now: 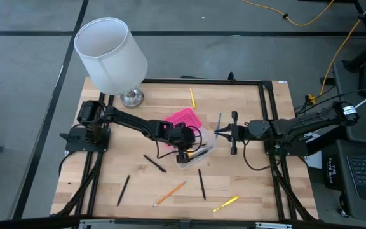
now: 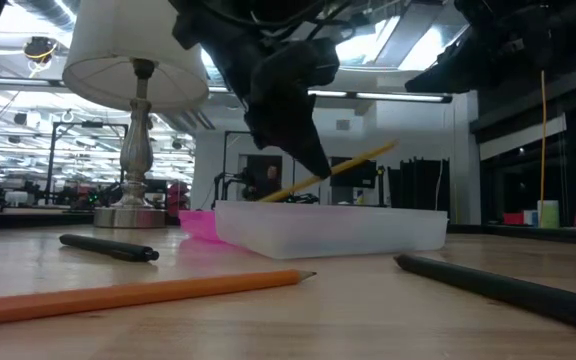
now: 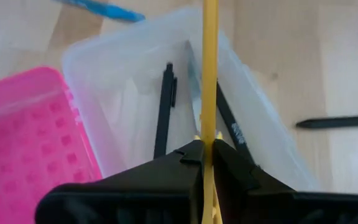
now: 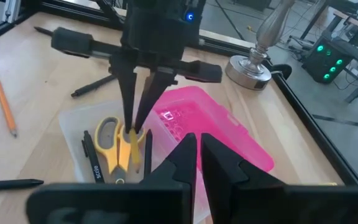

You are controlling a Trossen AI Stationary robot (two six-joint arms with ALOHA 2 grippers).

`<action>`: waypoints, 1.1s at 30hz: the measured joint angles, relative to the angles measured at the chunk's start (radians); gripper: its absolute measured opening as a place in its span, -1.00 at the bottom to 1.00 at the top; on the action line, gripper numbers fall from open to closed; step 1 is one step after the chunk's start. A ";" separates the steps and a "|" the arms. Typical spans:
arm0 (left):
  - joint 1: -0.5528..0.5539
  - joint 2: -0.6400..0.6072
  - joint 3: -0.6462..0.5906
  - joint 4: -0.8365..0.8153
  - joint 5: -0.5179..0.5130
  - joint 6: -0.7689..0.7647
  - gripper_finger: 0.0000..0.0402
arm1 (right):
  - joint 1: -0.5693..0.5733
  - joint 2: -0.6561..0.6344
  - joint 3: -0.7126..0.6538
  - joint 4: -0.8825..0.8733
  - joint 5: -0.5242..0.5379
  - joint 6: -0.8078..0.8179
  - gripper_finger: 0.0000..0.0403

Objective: Pick & place school supplies into a supply box
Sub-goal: Put the yellow pencil into the supply box, then put the blue pen into the supply box

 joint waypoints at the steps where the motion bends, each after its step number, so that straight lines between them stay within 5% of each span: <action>1: 0.000 0.000 0.000 -0.001 -0.003 0.000 -0.94 | 0.000 0.000 0.000 0.000 0.000 0.002 -0.86; 24: 0.000 -0.005 0.000 -0.006 -0.005 0.063 -0.60 | 0.000 0.058 -0.001 -0.006 0.000 0.062 -0.86; 33: -0.001 -0.098 0.000 -0.113 -0.011 0.173 -0.69 | 0.000 0.150 -0.001 0.026 0.000 0.084 -0.86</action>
